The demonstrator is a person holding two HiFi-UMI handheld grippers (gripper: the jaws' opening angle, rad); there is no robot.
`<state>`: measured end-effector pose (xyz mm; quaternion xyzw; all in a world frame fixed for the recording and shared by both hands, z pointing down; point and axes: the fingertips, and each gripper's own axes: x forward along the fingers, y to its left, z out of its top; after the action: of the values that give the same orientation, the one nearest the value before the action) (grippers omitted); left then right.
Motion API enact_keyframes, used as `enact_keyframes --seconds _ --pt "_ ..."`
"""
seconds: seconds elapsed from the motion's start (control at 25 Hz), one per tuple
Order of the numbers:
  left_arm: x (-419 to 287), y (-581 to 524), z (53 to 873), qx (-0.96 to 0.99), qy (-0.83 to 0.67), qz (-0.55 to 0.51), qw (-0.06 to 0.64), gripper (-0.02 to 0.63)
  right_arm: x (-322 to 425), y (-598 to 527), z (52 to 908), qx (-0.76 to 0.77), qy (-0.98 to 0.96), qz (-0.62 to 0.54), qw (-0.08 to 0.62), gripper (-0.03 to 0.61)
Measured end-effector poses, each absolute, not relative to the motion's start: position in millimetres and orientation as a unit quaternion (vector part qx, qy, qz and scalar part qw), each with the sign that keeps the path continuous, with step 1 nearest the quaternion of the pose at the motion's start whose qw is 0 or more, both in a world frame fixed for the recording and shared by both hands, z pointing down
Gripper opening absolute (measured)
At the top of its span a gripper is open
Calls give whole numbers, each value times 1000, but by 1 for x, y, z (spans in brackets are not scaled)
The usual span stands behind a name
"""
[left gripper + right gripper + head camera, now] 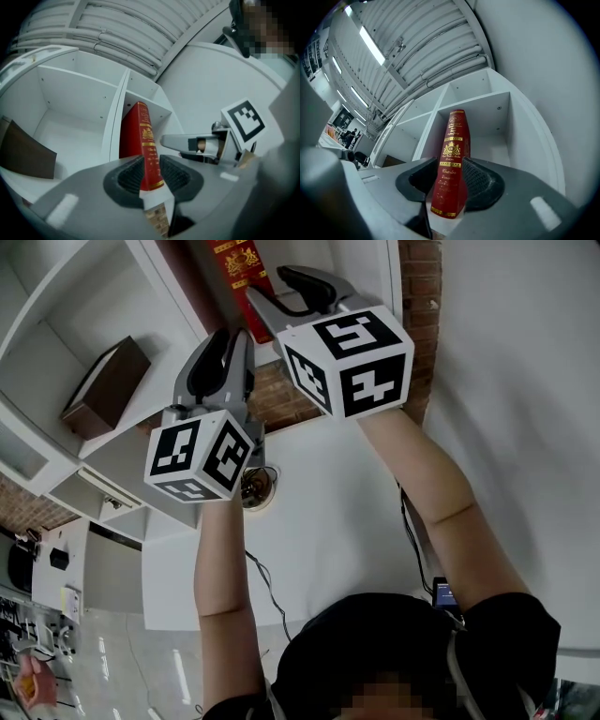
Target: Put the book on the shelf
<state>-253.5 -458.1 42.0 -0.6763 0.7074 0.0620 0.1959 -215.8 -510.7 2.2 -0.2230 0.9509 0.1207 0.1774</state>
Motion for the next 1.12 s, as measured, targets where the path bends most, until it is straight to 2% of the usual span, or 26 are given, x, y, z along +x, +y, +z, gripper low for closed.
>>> enact_keyframes --seconds 0.68,1.12 --pt "-229 -437 116 -710 682 99 146 92 -169 -482 108 -270 949 98 132 119" --pt "-220 -405 160 -712 682 117 118 87 -154 -451 168 -283 952 36 106 53"
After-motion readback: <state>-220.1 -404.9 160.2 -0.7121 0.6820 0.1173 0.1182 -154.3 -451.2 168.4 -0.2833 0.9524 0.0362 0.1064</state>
